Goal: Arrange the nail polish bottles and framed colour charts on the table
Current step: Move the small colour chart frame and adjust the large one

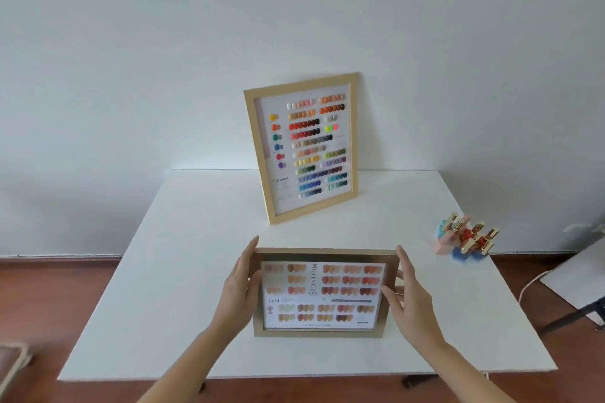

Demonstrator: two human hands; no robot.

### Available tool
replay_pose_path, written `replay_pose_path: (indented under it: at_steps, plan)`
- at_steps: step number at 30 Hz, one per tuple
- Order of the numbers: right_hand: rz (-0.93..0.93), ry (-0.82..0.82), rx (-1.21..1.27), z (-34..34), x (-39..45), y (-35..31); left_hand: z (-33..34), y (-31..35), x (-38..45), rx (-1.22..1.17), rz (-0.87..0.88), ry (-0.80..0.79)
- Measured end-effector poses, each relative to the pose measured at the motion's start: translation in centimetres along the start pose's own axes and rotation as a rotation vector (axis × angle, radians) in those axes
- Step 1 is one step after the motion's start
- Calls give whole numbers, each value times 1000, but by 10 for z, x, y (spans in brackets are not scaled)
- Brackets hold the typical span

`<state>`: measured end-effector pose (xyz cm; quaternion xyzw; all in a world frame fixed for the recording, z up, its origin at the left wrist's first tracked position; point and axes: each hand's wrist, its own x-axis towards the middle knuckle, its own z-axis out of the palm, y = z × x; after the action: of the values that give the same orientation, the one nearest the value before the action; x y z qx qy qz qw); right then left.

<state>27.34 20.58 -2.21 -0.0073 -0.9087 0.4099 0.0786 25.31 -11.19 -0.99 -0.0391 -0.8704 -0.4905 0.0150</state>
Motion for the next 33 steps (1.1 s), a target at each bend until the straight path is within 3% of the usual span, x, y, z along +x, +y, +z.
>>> replay_pose_path:
  at_steps: [13, 20, 33]
  plan:
    - [-108, -175, 63, 31, 57, -7, -22, -15, -6, 56, -87, 210]
    - [-221, -279, 100, 101, 94, -56, -87, -52, -10, 122, -174, 338]
    - [-357, -299, 160, 246, 178, -182, -238, -132, 45, 126, -164, 497]
